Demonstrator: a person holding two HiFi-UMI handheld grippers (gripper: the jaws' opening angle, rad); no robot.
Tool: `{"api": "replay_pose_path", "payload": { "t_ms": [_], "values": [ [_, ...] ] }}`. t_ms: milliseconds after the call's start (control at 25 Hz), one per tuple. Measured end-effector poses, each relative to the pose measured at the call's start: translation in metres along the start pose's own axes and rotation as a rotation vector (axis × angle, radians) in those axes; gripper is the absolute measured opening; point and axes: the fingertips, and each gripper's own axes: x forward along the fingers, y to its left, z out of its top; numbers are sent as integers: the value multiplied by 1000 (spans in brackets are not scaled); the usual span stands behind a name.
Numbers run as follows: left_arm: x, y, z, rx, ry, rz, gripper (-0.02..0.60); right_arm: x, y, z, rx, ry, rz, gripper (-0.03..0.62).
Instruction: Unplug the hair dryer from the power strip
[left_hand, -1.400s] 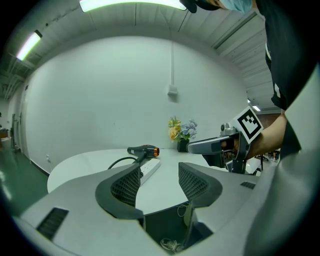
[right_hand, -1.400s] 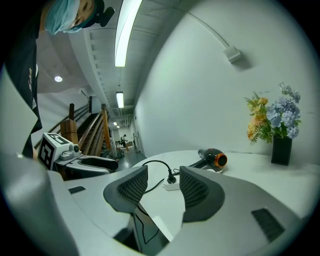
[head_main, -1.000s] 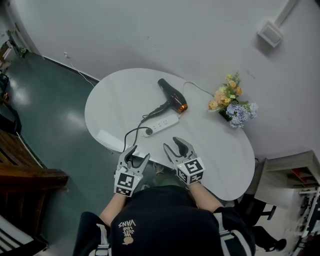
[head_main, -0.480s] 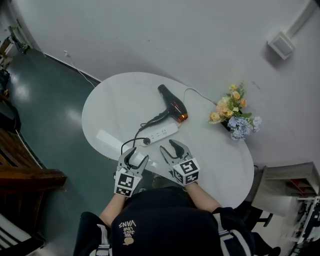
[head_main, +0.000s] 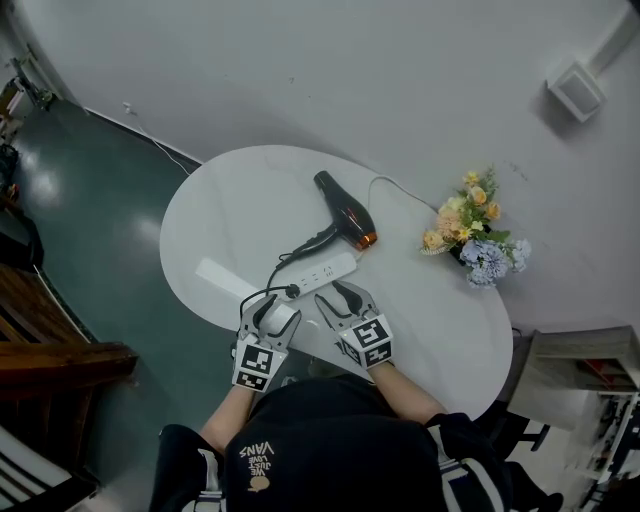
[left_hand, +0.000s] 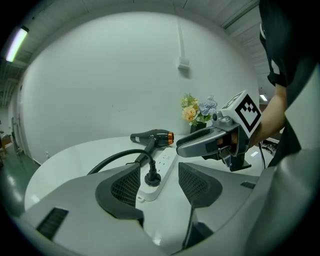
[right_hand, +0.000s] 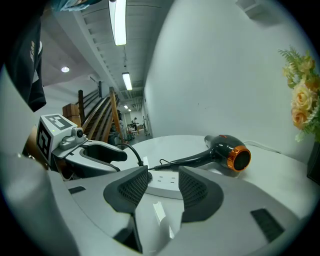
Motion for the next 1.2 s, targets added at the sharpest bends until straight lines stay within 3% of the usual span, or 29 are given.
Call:
{"api": "replay_pose_path", "payload": {
  "t_ms": [840, 1200],
  "values": [
    [23, 12, -6, 0, 50, -11, 236, 54, -9, -29, -105, 86, 18, 181],
    [41, 12, -11, 46, 66, -38, 236, 53, -9, -31, -144, 69, 19, 181]
  ]
}}
